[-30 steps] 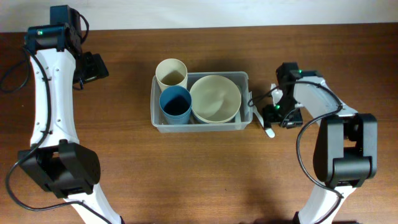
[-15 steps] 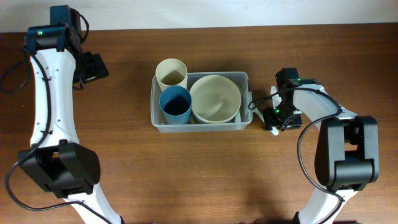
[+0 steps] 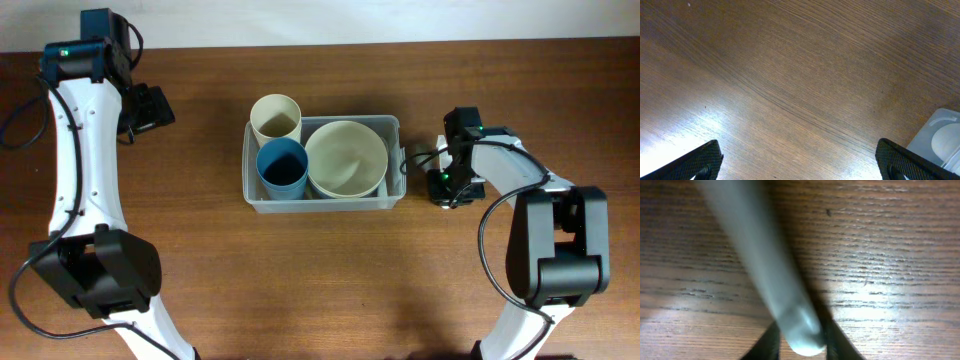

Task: Pack container
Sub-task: 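Grasp the white fork's handle with the right gripper, then lift the fork and lower it into the container's right edge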

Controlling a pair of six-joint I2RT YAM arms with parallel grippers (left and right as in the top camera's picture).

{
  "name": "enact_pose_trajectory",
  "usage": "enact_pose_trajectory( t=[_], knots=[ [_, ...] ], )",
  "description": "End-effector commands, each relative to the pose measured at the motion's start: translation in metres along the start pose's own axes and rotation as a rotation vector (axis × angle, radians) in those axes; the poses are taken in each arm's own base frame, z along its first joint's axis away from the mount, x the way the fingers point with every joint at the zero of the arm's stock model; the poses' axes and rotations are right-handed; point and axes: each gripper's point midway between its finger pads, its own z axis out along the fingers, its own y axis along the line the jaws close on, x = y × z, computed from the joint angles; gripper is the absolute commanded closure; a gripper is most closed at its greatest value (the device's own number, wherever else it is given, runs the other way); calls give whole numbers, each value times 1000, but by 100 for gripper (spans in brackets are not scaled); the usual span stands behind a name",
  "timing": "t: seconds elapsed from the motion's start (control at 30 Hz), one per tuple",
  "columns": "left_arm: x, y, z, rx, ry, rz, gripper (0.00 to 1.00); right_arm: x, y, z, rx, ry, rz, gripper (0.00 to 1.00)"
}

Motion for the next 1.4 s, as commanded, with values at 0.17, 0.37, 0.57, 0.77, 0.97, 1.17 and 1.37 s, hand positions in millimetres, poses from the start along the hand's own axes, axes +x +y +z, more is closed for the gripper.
enact_pose_trajectory(
  t=[0.17,0.37,0.57,0.77,0.97,1.17,1.37],
  knots=[
    [0,0,4,0,10,-15,0,12,18,13,-92,53,89,83],
    [0,0,4,0,10,-15,0,9,17,14,-89,39,91,85],
    [0,0,4,0,10,-15,0,-1,15,10,-85,7,90,89],
    [0,0,4,0,10,-15,0,-11,16,-3,-86,-5,87,90],
    [0,0,4,0,10,-15,0,-20,16,-23,-86,-11,78,92],
    [0,0,4,0,10,-15,0,-28,16,-41,-86,-15,62,93],
    [0,0,4,0,10,-15,0,-28,17,-61,-86,2,52,93]
  ],
)
